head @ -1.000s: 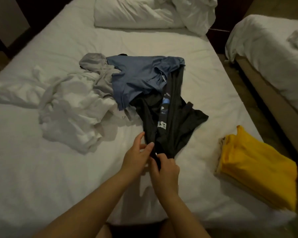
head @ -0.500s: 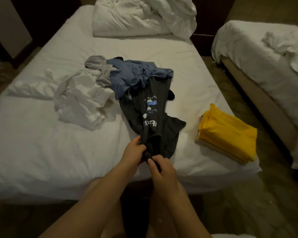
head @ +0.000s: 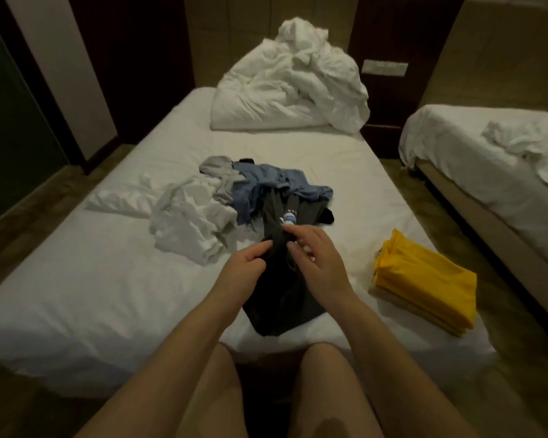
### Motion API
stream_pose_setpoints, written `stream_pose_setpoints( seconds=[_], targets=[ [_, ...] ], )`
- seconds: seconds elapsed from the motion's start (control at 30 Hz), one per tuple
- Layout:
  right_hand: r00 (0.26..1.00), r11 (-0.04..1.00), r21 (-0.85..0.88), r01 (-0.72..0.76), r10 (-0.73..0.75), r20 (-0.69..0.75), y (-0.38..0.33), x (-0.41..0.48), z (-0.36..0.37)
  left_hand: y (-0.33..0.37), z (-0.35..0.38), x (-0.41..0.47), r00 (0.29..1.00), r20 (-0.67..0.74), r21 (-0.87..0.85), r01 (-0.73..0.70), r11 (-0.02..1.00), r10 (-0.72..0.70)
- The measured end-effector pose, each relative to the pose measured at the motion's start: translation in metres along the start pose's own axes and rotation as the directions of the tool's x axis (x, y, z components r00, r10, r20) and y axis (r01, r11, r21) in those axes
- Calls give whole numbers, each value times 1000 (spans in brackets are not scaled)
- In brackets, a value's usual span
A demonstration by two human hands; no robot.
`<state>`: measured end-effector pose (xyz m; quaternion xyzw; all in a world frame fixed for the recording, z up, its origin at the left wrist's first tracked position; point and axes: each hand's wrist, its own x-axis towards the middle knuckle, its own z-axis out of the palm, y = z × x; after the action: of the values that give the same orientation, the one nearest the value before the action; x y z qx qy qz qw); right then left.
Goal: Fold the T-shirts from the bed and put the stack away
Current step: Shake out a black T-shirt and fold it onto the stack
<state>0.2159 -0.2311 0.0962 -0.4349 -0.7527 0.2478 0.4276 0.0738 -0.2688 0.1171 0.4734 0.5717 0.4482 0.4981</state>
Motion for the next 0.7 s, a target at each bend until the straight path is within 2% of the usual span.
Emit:
stream_pose_setpoints(
  seconds=[0.1,0.23,0.3,0.4,0.43,0.5,0.57,0.63,0.67,0.7],
  targets=[
    [981,993,-43,107,-99,168,-27,30,-15,36,-18,-7,993,7,37,-116,993,116],
    [960,962,-135,237,-210,187,-72,65,-38,88,-45,-20,973,47,51,-228,972,226],
    [952,968,-151,200,-155,264,-98,79,-47,110,-53,-26,958,87,65,-278,958,272],
    [913,930,-323,175,-31,408,-128,96,-55,123,-57,-25,951,55,144,-310,940,305],
    [898,916,-372,149,32,439,-133,101,-57,121,-57,-21,952,26,155,-306,939,306],
    [840,915,-402,2,217,497,-133,105,-55,101,-55,-12,962,-25,180,-263,948,271],
    [710,901,-369,-229,414,569,-122,104,-48,75,-51,-4,981,-9,226,-186,956,193],
    [612,861,-317,-396,506,608,-105,108,-44,55,-48,8,992,51,293,-122,948,112],
    [611,847,-273,-457,522,595,-99,114,-45,52,-49,17,993,56,326,-113,939,100],
    [642,842,-200,-502,517,565,-98,124,-48,56,-50,24,993,41,343,-118,932,111]
  ],
)
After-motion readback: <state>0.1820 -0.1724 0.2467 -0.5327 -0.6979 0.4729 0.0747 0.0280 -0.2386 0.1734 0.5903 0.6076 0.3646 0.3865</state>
